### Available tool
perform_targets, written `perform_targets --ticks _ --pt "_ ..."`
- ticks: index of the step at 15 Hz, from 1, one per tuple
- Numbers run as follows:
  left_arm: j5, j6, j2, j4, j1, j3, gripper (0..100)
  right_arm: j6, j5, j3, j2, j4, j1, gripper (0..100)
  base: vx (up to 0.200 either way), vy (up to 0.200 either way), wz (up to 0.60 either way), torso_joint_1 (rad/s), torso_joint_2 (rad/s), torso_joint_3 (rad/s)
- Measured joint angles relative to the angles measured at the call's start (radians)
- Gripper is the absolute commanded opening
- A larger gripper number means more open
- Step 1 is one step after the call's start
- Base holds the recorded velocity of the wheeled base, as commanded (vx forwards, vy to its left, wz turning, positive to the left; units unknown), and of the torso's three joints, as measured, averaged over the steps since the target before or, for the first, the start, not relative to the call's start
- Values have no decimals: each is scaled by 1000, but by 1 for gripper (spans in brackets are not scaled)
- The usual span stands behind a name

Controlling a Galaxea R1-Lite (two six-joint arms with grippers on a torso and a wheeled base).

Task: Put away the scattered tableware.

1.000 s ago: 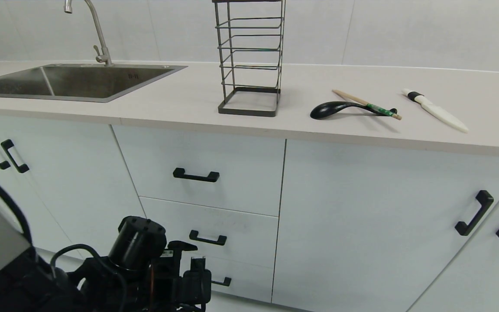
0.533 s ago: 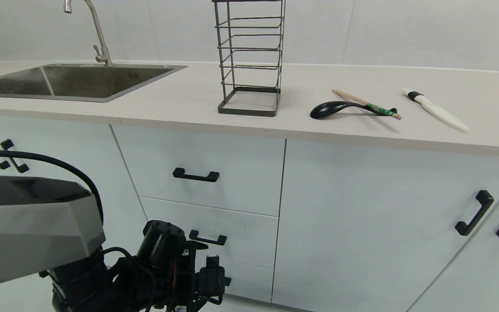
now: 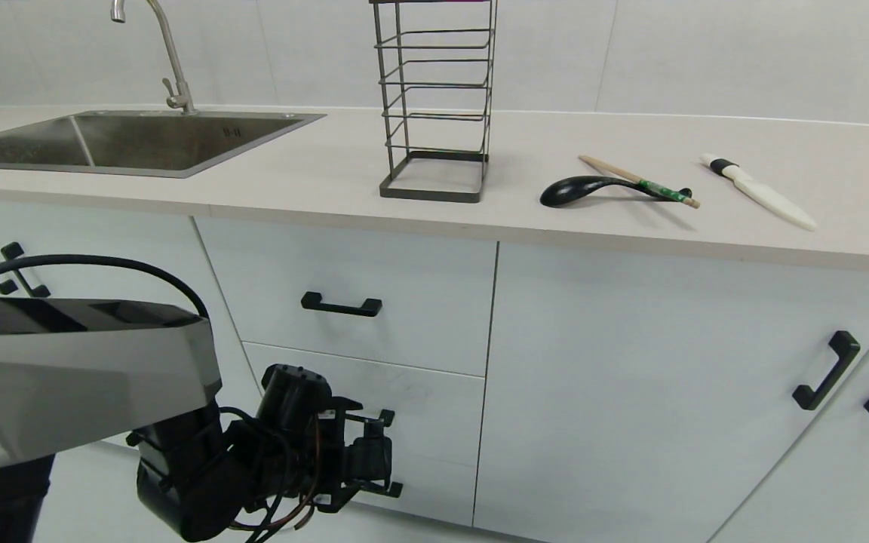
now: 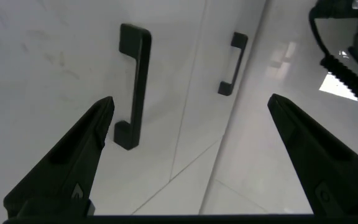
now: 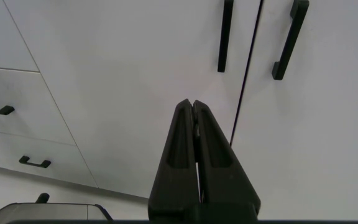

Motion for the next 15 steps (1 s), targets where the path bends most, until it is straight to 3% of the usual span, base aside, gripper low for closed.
perform_targets --ticks 12,15 --pt "-1 0 103 21 3 -103 100 0 0 0 0 0 0 0 0 0 0 0 0 0" --pt "8 11 104 83 -8 -108 100 0 0 0 0 0 0 0 0 0 0 0 0 0"
